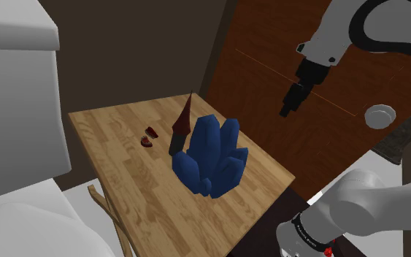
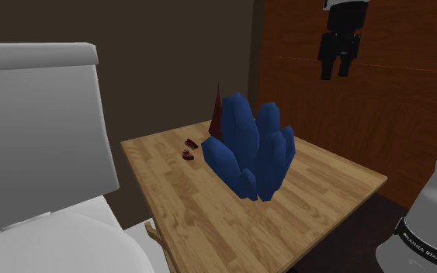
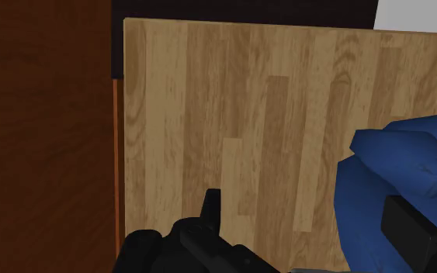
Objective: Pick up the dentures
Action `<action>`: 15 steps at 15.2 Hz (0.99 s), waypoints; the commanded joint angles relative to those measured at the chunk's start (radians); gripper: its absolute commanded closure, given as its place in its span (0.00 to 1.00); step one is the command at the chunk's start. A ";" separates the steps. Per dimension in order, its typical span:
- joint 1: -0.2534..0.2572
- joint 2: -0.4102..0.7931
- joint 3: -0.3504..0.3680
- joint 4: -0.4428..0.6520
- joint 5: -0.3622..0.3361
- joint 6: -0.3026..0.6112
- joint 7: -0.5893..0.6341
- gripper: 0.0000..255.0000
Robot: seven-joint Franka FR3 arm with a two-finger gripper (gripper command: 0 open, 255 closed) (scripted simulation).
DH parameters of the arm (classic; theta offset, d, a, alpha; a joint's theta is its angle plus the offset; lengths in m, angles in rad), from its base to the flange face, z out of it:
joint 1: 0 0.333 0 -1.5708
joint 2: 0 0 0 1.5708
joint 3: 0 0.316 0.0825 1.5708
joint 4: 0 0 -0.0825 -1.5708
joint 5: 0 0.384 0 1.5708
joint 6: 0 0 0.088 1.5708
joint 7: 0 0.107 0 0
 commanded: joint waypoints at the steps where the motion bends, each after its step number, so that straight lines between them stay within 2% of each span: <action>1: 0.000 0.000 0.000 0.000 0.000 0.000 0.000 0.00; 8: 0.022 0.170 0.093 -0.002 0.046 0.200 0.080 0.00; 15: 0.035 0.384 0.181 0.062 0.051 0.378 0.165 0.00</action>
